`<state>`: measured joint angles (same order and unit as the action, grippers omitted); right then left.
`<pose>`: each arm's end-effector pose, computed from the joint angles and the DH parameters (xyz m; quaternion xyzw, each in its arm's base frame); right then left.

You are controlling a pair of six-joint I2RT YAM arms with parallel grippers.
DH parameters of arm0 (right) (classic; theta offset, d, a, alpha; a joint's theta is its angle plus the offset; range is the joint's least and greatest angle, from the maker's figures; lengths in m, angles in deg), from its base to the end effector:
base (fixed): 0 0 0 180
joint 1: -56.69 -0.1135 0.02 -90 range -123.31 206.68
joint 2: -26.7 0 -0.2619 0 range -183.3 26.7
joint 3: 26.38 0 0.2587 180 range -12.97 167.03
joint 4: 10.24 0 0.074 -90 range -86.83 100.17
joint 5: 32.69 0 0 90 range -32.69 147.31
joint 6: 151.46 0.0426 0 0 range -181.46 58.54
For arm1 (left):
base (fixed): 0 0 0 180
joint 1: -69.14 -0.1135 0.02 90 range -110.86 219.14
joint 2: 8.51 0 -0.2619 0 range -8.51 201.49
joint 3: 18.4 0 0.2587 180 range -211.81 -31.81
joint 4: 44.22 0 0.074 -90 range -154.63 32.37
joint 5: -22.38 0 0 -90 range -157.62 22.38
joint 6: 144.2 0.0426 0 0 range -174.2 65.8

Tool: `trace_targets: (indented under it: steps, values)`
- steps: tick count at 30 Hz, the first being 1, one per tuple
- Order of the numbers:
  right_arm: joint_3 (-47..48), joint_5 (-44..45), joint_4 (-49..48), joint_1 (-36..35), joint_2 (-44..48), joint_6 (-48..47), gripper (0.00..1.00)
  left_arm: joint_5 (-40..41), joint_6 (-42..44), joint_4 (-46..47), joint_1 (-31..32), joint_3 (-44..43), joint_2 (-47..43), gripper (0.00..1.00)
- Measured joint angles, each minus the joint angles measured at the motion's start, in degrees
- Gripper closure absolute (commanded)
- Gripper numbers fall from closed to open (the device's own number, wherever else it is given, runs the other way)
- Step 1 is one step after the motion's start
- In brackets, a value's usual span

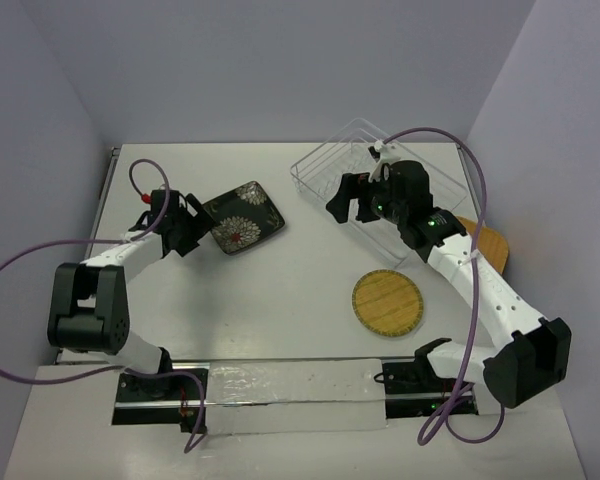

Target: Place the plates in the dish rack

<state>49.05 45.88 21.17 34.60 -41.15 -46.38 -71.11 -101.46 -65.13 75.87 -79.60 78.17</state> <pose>0.2596 0.1145 0.3434 -0.1052 0.8288 0.2522 0.4883 0.3162 -0.0399 0.1793 -0.3108 0.8745 -0.1937 0.3180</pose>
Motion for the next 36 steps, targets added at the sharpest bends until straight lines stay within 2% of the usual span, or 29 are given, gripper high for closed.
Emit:
trace_targets:
  steps: [4, 8, 9, 11, 17, 19, 20, 23, 32, 36]
  values:
    - [0.2, 0.1, 0.0, -0.7, -1.5, 0.1, 0.0, -2.2, 0.3, 4.0, 0.1, -1.1, 6.0, 0.22]
    - [0.2, 1.4, -0.1, -0.7, -1.7, 0.3, 0.0, -3.1, 0.8, 6.2, 0.1, -2.3, 9.5, 0.38]
    - [0.2, 1.8, -0.1, -0.7, -1.7, 0.4, 0.0, -3.2, 1.1, 6.9, 0.1, -2.6, 10.3, 0.39]
    - [0.2, 2.6, -0.2, -0.7, -1.7, 0.5, 0.0, -3.6, 1.4, 8.2, 0.1, -3.6, 12.1, 0.52]
    - [0.2, 5.5, -0.4, -0.7, -1.5, 0.4, 0.0, -5.8, 0.9, 12.7, -0.2, -4.1, 16.4, 0.68]
    - [0.2, 6.3, -0.4, -0.7, -1.0, 0.4, 0.0, -7.0, 0.3, 15.0, -0.7, -3.5, 17.1, 0.8]
    - [0.1, 6.5, -0.4, -0.7, -0.6, 0.4, 0.0, -7.7, -0.3, 16.5, -0.9, -2.8, 17.3, 0.8]
    - [-0.5, 7.3, -0.5, -0.7, 0.6, 0.4, 0.0, -10.5, -2.7, 21.2, -1.9, -0.6, 17.4, 0.99]
    - [-2.1, 6.6, -0.8, -0.7, 2.0, -0.2, 0.0, -15.7, -4.6, 29.8, -3.3, 4.3, 16.8, 1.0]
    - [-2.8, 2.2, -0.8, -0.7, 2.0, -1.0, 0.0, -17.3, -3.3, 30.6, -3.4, 7.1, 12.1, 1.0]
